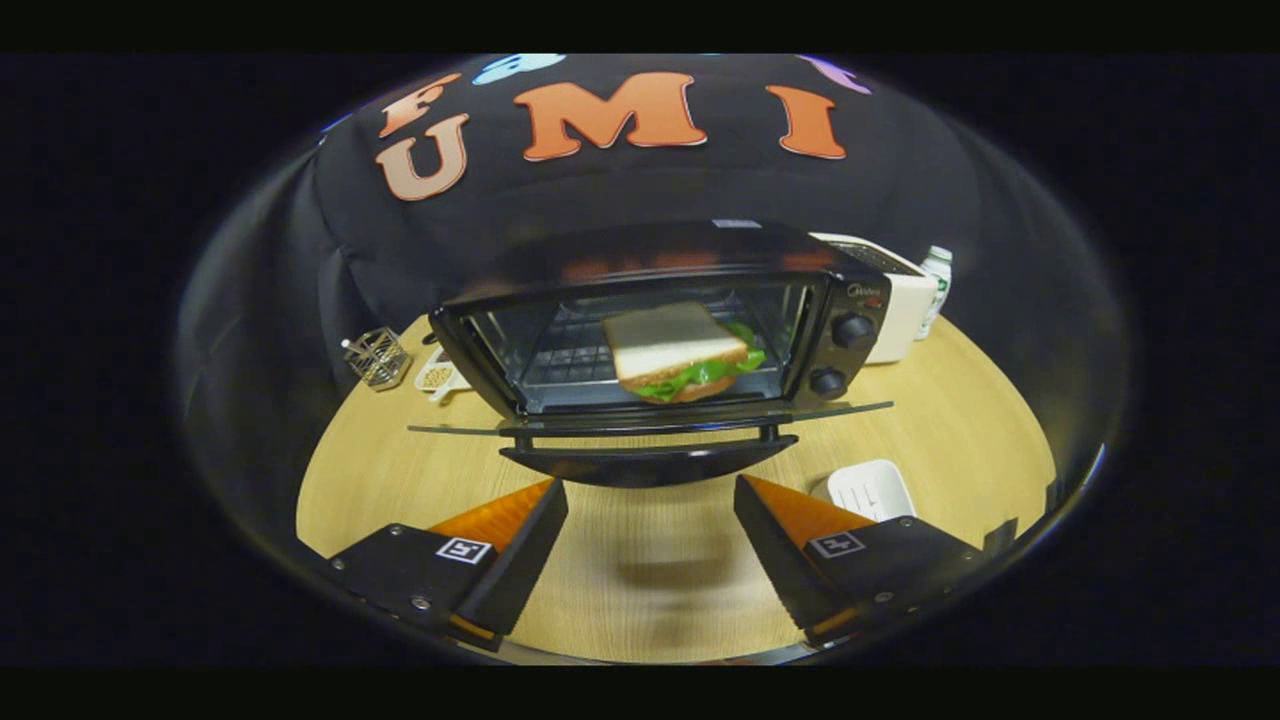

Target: Open the toaster oven, put the food inside, and close the toaster oven door.

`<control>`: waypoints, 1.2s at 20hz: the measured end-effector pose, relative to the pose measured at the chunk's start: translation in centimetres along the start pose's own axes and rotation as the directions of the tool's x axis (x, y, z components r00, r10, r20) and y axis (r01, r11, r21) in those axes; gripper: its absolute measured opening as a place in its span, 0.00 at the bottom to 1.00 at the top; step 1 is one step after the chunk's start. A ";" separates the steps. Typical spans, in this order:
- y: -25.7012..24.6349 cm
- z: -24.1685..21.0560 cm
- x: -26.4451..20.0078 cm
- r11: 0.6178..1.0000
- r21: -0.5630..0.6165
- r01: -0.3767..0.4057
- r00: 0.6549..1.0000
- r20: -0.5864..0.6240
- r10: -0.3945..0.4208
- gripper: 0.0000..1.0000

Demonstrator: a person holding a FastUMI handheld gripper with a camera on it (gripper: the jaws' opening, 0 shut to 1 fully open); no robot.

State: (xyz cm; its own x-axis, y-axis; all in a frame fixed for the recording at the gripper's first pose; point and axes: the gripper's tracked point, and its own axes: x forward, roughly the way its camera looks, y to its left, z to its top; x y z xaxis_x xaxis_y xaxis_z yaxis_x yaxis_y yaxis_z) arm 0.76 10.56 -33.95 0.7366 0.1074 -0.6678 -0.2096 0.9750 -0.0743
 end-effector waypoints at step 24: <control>-5.0 12.9 -2.1 0.994 -0.018 0.104 0.961 0.260 -0.096 0.99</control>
State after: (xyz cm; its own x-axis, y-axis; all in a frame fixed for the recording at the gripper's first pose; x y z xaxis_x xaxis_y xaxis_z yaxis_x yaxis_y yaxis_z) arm 8.55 8.01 -22.67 0.8952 0.0603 -0.4416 -0.1433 0.9771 -0.1572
